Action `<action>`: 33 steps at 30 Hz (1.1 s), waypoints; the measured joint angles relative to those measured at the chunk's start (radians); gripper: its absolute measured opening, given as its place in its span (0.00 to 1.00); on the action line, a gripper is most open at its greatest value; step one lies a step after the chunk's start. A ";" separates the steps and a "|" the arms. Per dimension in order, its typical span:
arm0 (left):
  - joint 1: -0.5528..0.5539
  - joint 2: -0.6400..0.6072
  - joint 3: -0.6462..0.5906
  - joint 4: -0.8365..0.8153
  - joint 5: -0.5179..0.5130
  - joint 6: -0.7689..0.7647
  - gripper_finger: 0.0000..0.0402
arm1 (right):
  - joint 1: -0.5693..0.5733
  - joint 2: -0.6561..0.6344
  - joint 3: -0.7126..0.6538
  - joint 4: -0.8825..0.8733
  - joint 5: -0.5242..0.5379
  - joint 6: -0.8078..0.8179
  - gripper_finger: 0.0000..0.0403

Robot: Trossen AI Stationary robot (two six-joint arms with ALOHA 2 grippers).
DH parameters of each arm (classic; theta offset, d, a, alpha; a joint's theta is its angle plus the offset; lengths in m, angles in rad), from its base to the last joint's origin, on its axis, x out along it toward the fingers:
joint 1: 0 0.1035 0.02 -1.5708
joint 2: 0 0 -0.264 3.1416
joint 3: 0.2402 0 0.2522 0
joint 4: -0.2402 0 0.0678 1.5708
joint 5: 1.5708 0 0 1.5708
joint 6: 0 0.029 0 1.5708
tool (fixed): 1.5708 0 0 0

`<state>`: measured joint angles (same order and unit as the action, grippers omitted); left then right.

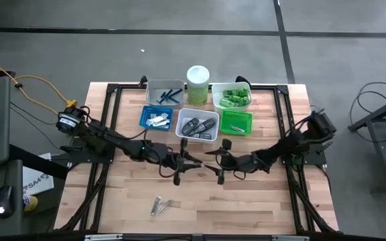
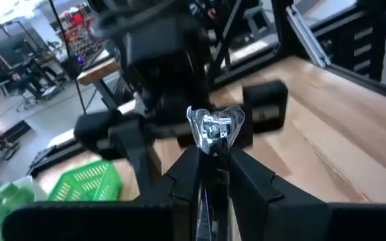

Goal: Pick & Place Travel size toiletries
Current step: Put the silver nail cutter into the green bin

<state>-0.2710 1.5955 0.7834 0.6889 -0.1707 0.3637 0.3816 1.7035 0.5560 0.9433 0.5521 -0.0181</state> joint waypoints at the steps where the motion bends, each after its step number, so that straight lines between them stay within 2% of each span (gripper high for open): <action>1: 0.006 0.000 0.000 0.011 0.008 0.000 0.13 | -0.004 0.020 0.000 0.044 0.000 -0.021 0.56; 7: 0.032 0.000 0.000 0.059 0.050 0.000 0.13 | -0.015 0.084 0.000 0.286 -0.007 -0.122 0.56; 9: 0.037 0.000 0.000 0.066 0.055 0.005 0.13 | -0.020 0.086 0.001 0.324 -0.054 -0.140 0.56; 13: 0.037 0.000 0.001 0.089 0.057 0.012 0.13 | -0.036 0.086 0.020 0.320 -0.143 -0.122 0.56; 23: 0.035 -0.001 0.002 0.122 0.087 0.028 0.13 | -0.093 0.086 0.119 0.218 -0.189 -0.106 0.56; 27: 0.036 -0.001 0.002 0.123 0.091 0.026 0.13 | -0.096 0.086 0.122 0.186 -0.191 -0.068 0.49; 33: 0.036 -0.001 0.002 0.125 0.085 0.010 0.13 | -0.095 0.087 0.122 0.187 -0.193 -0.067 0.26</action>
<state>-0.2348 1.5942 0.7853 0.8139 -0.0853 0.3734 0.2867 1.7904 0.6781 1.1305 0.3594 -0.0849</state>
